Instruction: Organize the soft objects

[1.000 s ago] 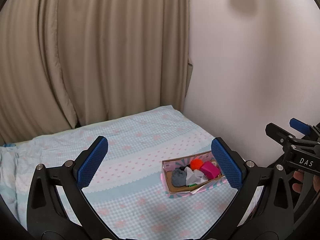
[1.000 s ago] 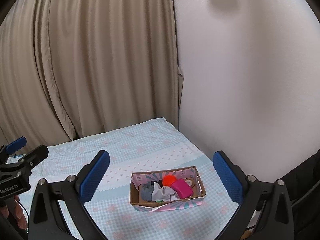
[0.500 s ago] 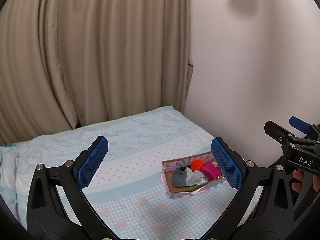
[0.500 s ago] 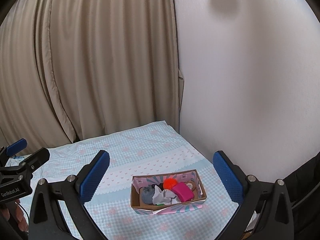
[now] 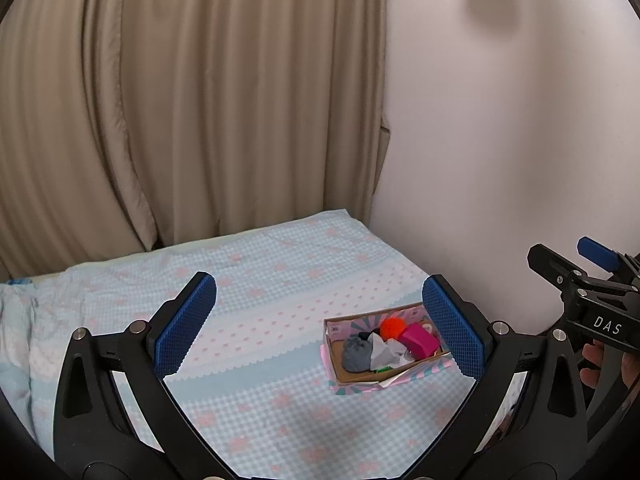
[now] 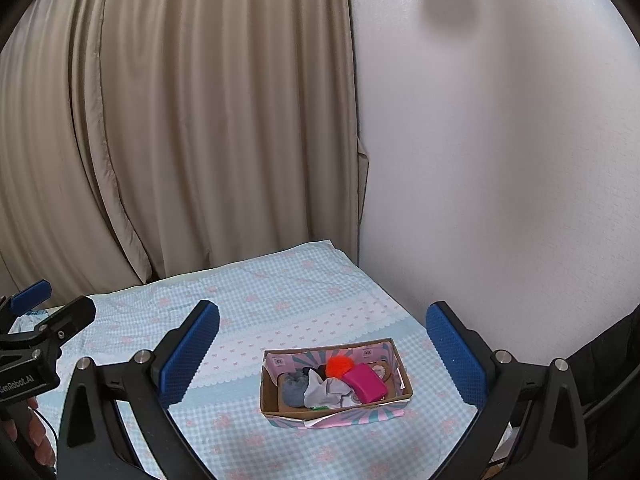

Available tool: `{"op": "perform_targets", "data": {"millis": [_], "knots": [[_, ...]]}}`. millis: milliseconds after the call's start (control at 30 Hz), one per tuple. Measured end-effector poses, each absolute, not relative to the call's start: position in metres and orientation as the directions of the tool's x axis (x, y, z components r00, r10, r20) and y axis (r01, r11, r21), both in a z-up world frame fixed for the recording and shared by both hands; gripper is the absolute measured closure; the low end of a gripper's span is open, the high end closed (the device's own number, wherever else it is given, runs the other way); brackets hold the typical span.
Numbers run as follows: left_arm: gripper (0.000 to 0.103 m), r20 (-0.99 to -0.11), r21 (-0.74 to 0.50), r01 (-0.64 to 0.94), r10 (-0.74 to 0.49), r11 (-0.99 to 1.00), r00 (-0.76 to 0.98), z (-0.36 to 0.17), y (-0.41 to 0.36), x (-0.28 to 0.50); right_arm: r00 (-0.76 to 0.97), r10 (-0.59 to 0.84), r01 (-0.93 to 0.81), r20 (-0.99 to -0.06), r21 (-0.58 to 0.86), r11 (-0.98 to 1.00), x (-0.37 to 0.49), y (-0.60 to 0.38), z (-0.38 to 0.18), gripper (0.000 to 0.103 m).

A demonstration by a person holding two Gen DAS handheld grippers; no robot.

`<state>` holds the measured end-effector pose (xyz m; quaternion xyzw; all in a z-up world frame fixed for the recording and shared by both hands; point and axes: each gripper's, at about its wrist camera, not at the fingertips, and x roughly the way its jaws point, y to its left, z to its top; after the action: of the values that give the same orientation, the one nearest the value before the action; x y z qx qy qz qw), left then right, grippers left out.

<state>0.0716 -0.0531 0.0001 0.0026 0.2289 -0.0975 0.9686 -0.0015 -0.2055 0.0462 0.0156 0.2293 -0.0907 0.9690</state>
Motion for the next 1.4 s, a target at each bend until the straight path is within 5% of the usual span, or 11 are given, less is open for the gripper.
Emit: {"op": "perform_targets", "data": {"millis": [1400], "knots": [[0.0, -0.401, 0.001, 0.164, -0.15, 0.986, 0.904, -0.001, -0.057, 0.078, 0.884, -0.158, 0.17, -0.441, -0.013, 0.985, 0.011, -0.21, 0.046, 0.0]]}}
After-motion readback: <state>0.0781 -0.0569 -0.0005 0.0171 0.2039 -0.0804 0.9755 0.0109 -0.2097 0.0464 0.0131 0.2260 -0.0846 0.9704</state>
